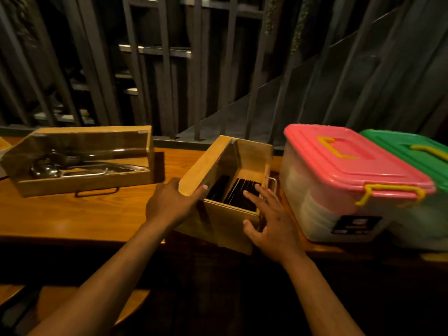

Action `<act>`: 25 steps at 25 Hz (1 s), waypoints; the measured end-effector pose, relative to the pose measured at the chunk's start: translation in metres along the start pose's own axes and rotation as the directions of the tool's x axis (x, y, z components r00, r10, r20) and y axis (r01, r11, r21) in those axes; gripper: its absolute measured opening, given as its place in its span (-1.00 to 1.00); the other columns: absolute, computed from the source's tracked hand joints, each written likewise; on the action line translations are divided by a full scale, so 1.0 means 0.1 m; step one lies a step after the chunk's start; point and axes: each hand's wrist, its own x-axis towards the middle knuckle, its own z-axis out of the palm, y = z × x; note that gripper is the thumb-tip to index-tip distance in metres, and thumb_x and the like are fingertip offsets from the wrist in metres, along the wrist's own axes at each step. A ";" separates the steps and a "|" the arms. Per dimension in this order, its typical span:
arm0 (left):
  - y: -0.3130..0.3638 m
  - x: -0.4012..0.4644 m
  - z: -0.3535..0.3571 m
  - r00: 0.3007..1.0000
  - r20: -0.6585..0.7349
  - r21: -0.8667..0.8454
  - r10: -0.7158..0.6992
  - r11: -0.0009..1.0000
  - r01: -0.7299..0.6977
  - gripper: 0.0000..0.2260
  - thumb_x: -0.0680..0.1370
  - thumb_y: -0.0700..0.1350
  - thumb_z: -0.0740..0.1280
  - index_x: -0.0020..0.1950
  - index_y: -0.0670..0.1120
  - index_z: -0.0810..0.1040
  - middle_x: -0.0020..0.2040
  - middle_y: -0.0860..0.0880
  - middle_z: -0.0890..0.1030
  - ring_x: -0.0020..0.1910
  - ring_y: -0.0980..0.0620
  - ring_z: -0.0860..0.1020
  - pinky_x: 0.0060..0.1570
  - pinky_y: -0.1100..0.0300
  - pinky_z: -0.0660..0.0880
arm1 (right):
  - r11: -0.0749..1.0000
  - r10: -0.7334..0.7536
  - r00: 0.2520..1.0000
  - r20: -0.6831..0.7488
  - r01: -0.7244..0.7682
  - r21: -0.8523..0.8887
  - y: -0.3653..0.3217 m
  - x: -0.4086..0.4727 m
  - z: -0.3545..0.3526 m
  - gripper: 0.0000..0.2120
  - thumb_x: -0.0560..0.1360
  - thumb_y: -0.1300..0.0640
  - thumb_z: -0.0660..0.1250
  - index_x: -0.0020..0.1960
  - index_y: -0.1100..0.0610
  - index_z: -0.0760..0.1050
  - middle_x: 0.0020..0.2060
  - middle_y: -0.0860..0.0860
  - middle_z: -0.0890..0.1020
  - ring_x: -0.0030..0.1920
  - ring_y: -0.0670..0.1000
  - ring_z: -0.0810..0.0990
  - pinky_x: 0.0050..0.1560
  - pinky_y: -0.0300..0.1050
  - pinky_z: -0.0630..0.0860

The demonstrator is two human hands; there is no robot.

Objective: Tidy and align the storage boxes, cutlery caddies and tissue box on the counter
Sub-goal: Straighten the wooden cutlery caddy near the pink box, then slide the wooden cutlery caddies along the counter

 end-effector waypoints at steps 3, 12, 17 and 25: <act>0.35 -0.21 0.25 0.999 -0.015 0.021 -0.050 0.998 0.051 -0.23 0.33 0.55 0.14 0.28 0.00 0.40 0.13 -0.09 0.54 0.04 -0.17 0.55 -0.10 -0.04 0.57 | 0.996 0.053 0.998 -0.045 -0.056 -0.072 0.30 -0.02 -0.22 -0.38 0.39 -0.18 0.22 0.45 -0.25 0.22 0.51 -0.18 0.23 0.51 -0.09 0.13 0.42 0.11 0.29; 0.77 -0.49 0.51 0.996 -0.061 0.034 -0.069 0.997 0.071 -0.31 0.44 0.45 0.14 0.28 -0.09 0.35 0.08 -0.13 0.59 0.00 -0.20 0.58 -0.29 0.08 0.44 | 0.992 0.083 0.989 -0.122 -0.094 -0.084 0.62 -0.12 -0.33 -0.43 0.51 -0.04 0.22 0.50 -0.16 0.18 0.52 -0.12 0.24 0.51 -0.06 0.18 0.42 0.10 0.30; 0.77 -0.55 0.48 0.998 -0.059 -0.009 -0.036 0.999 0.036 -0.39 0.50 0.40 0.12 0.30 -0.05 0.34 0.06 -0.10 0.59 -0.13 -0.10 0.53 -0.30 0.09 0.45 | 0.992 0.101 0.991 -0.092 -0.107 -0.066 0.62 -0.12 -0.31 -0.42 0.53 -0.03 0.20 0.51 -0.17 0.13 0.54 -0.13 0.16 0.50 -0.02 0.20 0.42 0.10 0.30; 0.29 -0.82 -0.10 0.944 -0.188 0.168 0.272 0.956 -0.241 -0.57 0.57 0.13 0.25 0.42 0.08 0.40 0.29 -0.02 0.57 0.22 -0.07 0.54 0.01 0.05 0.50 | 0.990 -0.062 0.983 -0.175 0.039 -0.132 -0.08 -0.02 -0.10 -0.44 0.44 -0.03 0.30 0.43 -0.11 0.32 0.48 -0.01 0.32 0.51 0.08 0.18 0.46 0.21 0.13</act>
